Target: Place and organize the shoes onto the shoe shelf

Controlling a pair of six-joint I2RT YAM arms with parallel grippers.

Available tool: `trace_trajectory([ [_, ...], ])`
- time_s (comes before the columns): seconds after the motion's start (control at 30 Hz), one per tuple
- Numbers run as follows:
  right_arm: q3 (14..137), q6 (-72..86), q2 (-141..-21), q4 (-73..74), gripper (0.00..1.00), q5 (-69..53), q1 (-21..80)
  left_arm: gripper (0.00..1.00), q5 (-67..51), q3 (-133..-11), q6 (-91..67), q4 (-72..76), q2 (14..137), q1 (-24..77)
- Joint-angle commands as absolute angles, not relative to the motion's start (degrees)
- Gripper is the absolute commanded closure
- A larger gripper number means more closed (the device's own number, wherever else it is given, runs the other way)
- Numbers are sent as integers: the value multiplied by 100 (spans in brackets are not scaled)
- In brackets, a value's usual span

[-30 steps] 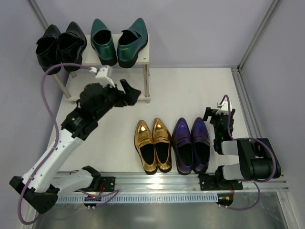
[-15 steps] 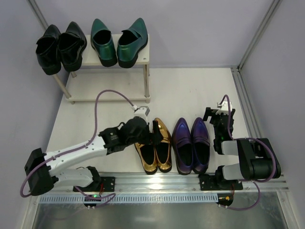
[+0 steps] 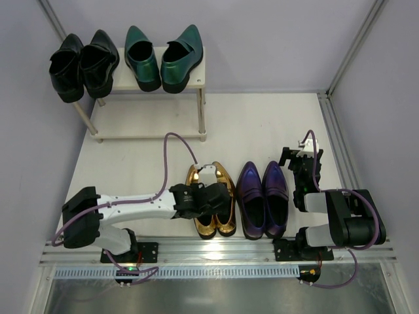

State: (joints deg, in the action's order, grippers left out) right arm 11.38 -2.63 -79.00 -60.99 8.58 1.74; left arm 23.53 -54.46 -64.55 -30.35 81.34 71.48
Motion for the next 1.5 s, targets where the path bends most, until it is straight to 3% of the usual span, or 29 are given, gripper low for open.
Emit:
trace_trajectory([
  [0.0, 1178, -185, -7831, -6390, 3, 809, 158, 26, 2997, -5783, -6882, -3453, 8244, 7294],
  [0.2, 1187, -185, -7814, -6390, 3, 809, 158, 52, 2690, -5625, -7048, -3331, 8683, 7295],
  [0.47, 1186, -185, -7831, -6381, 3, 800, 167, 65, 2795, -5230, -7172, -3243, 8560, 7295],
  [0.6, 1178, -185, -7831, -6390, 3, 800, 158, 100, 2628, -5229, -7128, -3339, 8684, 7295],
  [0.7, 1178, -185, -7831, -6390, 3, 809, 158, 100, 2829, -5194, -7189, -3743, 8465, 7312],
  [1.0, 1186, -185, -7822, -6390, 3, 809, 158, 100, 4726, -5677, -7559, -6131, 6234, 7330],
  [1.2, 1178, -185, -7822, -6381, 3, 809, 167, 100, 6132, -6214, -8121, -7707, 6117, 7252],
  [1.33, 1186, -184, -7831, -6390, 3, 809, 158, 100, 6197, -5837, -6439, -6622, 5697, 6271],
  [1.47, 1178, -185, -7822, -6390, 3, 809, 158, 100, 5214, -5125, -4398, -3849, 5090, 4705],
])
